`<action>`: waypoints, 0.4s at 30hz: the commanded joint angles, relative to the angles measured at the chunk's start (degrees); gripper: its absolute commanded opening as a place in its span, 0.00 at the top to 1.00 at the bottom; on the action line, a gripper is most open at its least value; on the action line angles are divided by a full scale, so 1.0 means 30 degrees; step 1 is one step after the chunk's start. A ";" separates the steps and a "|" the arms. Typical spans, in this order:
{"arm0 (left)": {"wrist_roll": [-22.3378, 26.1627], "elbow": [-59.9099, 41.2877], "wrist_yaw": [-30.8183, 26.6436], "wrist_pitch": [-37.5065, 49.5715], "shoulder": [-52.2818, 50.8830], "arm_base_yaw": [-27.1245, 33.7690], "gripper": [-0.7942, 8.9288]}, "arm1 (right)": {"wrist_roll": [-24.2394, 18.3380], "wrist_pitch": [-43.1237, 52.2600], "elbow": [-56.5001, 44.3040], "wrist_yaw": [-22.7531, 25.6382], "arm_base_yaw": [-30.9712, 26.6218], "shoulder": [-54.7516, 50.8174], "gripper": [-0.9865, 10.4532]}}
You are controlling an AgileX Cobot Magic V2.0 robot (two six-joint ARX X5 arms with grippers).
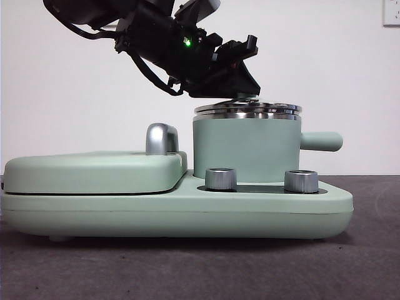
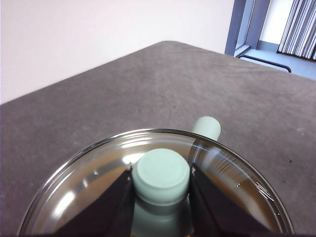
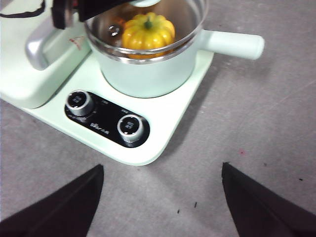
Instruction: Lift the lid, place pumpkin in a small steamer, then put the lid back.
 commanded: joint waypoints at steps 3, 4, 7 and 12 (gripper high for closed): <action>0.0248 0.0364 0.0036 -0.0233 0.0306 -0.0087 0.91 | 0.0058 0.0138 0.0124 0.0087 0.0102 0.0073 0.59; 0.0299 0.0364 0.0036 -0.0313 0.0306 -0.0087 0.91 | 0.0058 0.0138 0.0124 0.0087 0.0102 0.0073 0.59; 0.0291 0.0364 0.0036 -0.0342 0.0335 -0.0087 0.91 | 0.0058 0.0138 0.0124 0.0087 0.0102 0.0073 0.59; 0.0291 0.0364 0.0036 -0.0393 0.0335 -0.0080 0.91 | 0.0066 0.0138 0.0124 0.0087 0.0102 0.0073 0.59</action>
